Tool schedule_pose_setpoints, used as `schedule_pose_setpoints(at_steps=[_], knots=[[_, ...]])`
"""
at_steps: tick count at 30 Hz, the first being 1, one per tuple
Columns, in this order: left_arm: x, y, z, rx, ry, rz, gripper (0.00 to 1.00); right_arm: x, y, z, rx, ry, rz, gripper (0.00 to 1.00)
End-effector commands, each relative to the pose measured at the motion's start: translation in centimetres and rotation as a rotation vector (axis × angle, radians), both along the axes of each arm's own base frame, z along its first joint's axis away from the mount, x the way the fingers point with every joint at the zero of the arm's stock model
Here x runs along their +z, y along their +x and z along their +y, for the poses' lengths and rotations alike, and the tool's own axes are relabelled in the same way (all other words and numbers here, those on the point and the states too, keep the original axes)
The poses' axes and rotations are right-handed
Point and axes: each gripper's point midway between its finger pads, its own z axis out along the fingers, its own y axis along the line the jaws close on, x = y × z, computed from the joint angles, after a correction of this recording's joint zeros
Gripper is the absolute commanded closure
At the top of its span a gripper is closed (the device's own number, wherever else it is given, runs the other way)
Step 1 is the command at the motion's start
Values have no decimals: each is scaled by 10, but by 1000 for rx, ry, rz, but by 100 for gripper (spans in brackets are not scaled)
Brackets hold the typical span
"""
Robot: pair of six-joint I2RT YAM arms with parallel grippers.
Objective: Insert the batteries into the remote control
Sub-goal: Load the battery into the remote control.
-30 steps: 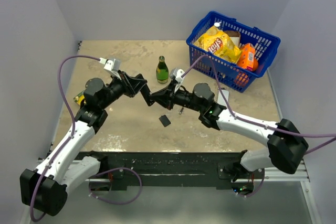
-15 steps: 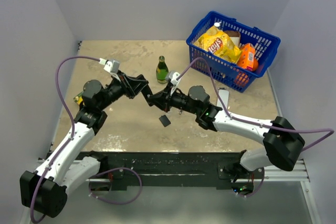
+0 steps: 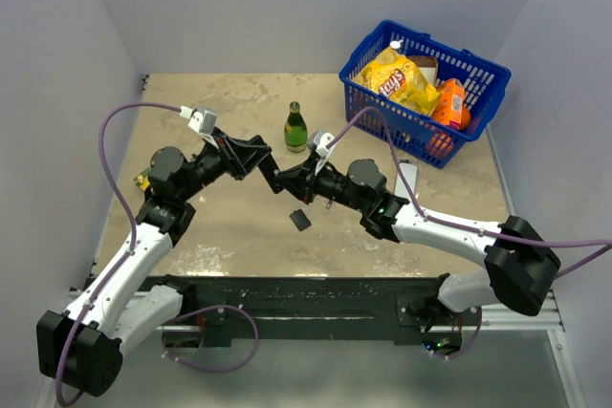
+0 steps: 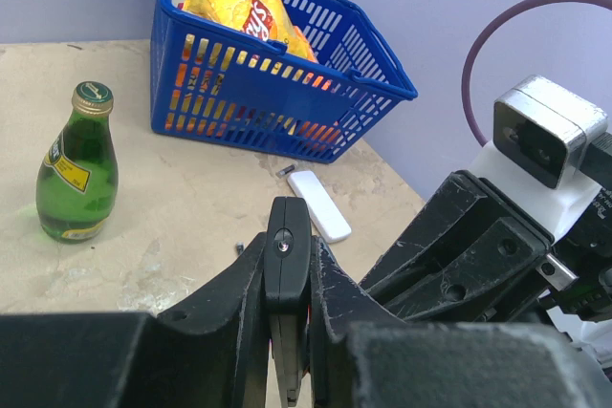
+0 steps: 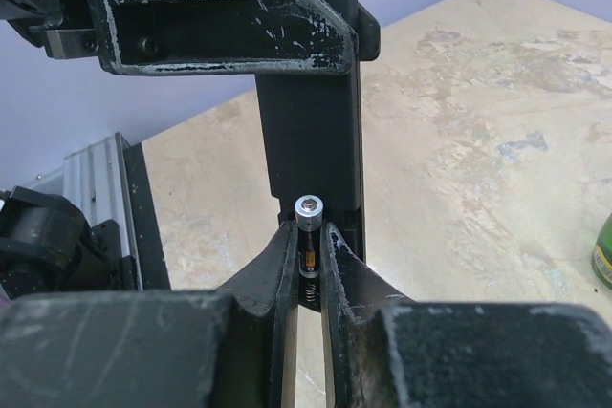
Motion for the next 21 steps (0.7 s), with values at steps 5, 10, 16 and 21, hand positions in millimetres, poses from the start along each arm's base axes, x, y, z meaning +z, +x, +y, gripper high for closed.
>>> schedule_pose_setpoints(at_steps=[5, 10, 16, 21], knots=[[13, -8, -3, -32, -78, -24, 100, 13, -1, 5, 16, 57, -43, 100], [14, -8, -4, -33, -119, -6, 100, 6, -5, 10, 37, 29, -34, 100], [21, -8, -6, -42, -171, 12, 100, -14, -1, 6, 14, -51, -19, 100], [24, -8, -7, -49, -218, 29, 100, -26, -2, 6, 21, -97, 5, 100]])
